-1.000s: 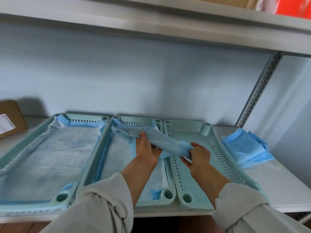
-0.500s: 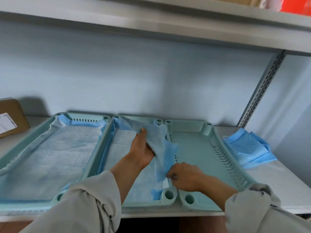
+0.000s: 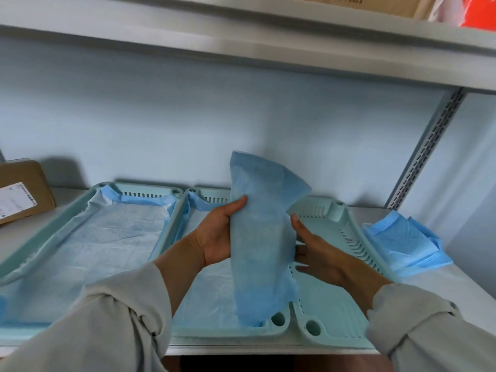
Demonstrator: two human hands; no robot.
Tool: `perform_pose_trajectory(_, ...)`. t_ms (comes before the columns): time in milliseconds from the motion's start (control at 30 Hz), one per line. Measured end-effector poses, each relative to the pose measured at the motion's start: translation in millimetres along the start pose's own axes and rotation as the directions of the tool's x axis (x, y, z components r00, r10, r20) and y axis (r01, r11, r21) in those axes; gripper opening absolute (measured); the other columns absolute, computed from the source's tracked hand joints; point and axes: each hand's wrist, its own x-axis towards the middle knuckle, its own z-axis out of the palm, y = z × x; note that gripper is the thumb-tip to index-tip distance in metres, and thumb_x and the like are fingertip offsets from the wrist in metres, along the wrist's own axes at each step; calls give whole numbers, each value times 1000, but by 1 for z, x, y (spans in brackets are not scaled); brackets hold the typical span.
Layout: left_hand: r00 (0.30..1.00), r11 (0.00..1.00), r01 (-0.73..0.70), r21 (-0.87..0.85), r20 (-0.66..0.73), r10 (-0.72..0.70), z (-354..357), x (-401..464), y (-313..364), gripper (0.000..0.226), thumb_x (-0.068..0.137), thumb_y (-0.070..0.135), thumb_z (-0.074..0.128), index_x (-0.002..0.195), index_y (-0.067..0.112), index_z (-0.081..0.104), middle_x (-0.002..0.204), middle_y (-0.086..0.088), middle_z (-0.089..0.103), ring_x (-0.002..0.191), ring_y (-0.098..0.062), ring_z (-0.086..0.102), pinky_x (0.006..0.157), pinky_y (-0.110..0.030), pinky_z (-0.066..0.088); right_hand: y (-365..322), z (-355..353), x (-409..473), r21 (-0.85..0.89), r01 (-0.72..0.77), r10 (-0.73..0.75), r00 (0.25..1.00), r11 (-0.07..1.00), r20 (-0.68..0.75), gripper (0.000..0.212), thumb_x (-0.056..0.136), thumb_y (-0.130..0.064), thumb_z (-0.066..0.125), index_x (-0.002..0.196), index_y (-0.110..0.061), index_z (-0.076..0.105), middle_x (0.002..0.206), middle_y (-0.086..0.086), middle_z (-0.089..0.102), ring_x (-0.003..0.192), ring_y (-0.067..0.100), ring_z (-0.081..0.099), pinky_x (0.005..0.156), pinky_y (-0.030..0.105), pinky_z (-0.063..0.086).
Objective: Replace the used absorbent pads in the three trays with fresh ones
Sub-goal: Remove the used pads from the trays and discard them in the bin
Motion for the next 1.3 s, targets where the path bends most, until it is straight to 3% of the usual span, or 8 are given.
perform_pose_trajectory(200,1000,1000,13,-11,3,-13,-6,-2,-1,38,94,37,46,106,7,66,98,-12,74,83,-24,73,83,-39,52,10,1,1,135,36,-50,993,990,107,80,58,-74,62,127,-35,52,134,-9,56,123,15,51,100,38,42)
perform_pose_trajectory(333,1000,999,-26,-29,-18,26,-9,1,2,38,93,40,47,105,9,67,94,-9,75,81,-22,73,80,-37,53,5,-5,-1,211,-172,122,965,962,231,92,47,-71,76,125,-23,64,129,5,63,122,27,56,104,47,43)
perform_pose_trajectory(567,1000,1000,-23,4,-4,23,-9,5,-2,35,82,40,57,99,12,72,91,-7,75,78,-19,73,69,-30,59,7,-19,-9,91,-362,322,900,928,294,84,65,-82,45,118,-20,67,128,10,63,122,32,56,97,50,45)
perform_pose_trajectory(633,1000,997,24,72,3,-24,-5,5,-4,36,84,39,57,105,12,68,96,-8,74,82,-20,73,77,-33,57,6,-14,-10,-32,-284,285,944,958,165,86,59,-83,52,121,-25,64,131,4,60,121,26,56,102,48,43)
perform_pose_trajectory(733,996,976,84,202,25,-91,-2,6,-5,39,76,36,63,106,11,68,101,-7,74,86,-19,72,81,-33,57,-6,-5,-6,-78,81,-95,975,994,-201,85,62,-66,62,135,-25,48,142,-2,49,127,18,49,110,43,33)
perform_pose_trajectory(933,990,938,80,336,86,-115,-1,7,-1,32,82,33,66,106,13,69,105,-8,72,89,-19,71,81,-31,58,-56,11,-5,-183,458,-485,860,870,-157,43,84,-39,66,125,-30,58,128,-9,58,120,5,52,99,23,39)
perform_pose_trajectory(1167,972,932,115,343,152,-176,1,0,8,29,86,28,58,109,13,68,108,-8,71,93,-20,71,84,-32,58,-58,-7,-4,-241,259,-212,955,935,206,70,69,-59,64,123,-15,60,119,-1,68,115,16,62,103,36,45)
perform_pose_trajectory(1300,981,930,137,342,81,-175,-3,-1,15,27,84,26,63,107,12,68,105,-8,72,90,-20,71,85,-33,57,-49,-24,-1,-239,173,-139,979,956,150,69,63,-49,72,113,-3,64,111,3,71,106,15,65,98,35,48)
